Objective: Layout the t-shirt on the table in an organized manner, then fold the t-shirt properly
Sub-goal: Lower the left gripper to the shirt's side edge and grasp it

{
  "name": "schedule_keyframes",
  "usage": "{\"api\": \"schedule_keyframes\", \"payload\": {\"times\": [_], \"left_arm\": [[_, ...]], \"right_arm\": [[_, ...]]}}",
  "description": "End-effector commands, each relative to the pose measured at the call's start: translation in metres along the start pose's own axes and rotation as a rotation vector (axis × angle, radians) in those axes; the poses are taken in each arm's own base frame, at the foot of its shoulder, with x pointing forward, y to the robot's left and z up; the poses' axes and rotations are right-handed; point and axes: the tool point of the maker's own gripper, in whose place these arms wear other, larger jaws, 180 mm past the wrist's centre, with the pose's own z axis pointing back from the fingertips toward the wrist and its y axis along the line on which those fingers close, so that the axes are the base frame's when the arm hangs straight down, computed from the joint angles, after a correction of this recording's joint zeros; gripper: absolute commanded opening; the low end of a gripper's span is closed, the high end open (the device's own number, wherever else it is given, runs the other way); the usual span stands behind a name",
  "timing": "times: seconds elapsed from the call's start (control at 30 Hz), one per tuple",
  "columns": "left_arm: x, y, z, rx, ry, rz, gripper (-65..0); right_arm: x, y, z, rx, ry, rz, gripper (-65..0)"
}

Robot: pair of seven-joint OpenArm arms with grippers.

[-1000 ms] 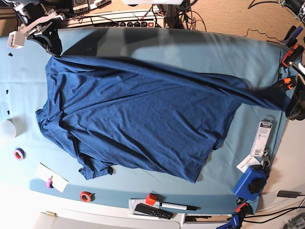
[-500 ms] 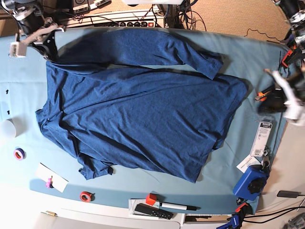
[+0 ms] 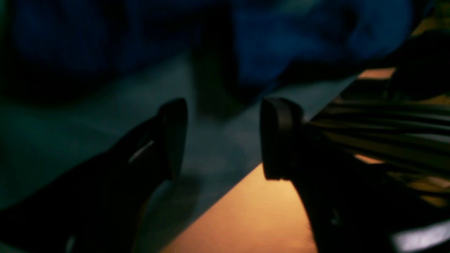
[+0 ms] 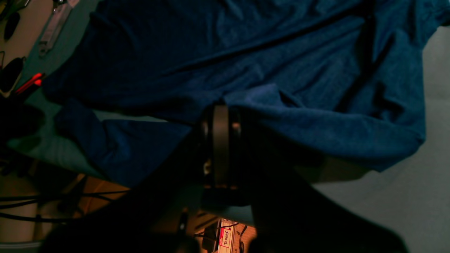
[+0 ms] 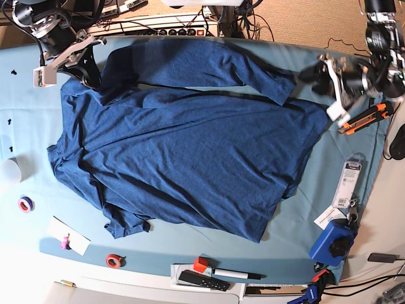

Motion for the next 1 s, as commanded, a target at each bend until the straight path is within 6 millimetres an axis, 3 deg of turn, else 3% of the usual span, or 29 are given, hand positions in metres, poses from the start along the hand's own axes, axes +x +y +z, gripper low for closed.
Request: {"api": "schedule_keyframes", "payload": {"times": [0.0, 0.13, 0.33, 0.5, 0.57, 0.63, 0.7, 0.73, 0.87, 0.97], "left_arm": [[0.007, 0.002, 0.003, -0.009, -0.029, 0.006, -31.5], [0.002, -0.001, -0.004, -0.08, -0.053, 0.084, -31.5], [0.005, -0.003, -0.022, -0.053, -0.077, 0.107, -31.5], [0.009, -0.023, -0.038, -0.113, -0.109, 0.137, -32.2], [0.01, -0.029, -0.04, -0.139, -0.11, 0.143, -35.3], [0.01, -0.031, -0.039, -0.152, -0.11, 0.145, -42.6], [0.01, -0.031, -0.039, -0.152, -0.11, 0.144, -59.9], [0.01, -0.03, -0.039, -0.151, -0.111, 0.142, -65.0], [0.021, -0.04, -0.029, -0.22, -0.163, 0.098, -65.0], [0.05, -0.061, -0.006, -0.353, -0.3, 0.082, -65.0]], "right_arm": [[0.009, 0.002, 0.003, 0.007, -0.032, 0.019, -65.0], [0.009, 0.002, 0.003, 0.007, -0.033, 0.02, -65.0], [0.009, 0.002, 0.003, 0.008, -0.033, 0.02, -65.0], [0.009, 0.002, 0.003, 0.007, -0.033, 0.019, -65.0], [0.009, 0.002, 0.003, 0.007, -0.033, 0.02, -65.0], [0.009, 0.002, 0.003, 0.007, -0.033, 0.02, -65.0], [0.009, 0.002, 0.003, 0.007, -0.033, 0.019, -65.0], [0.009, 0.002, 0.003, 0.007, -0.033, 0.019, -65.0], [0.009, 0.002, 0.003, 0.007, -0.033, 0.019, -65.0], [0.009, 0.002, 0.003, 0.007, -0.032, 0.02, -65.0]]}}
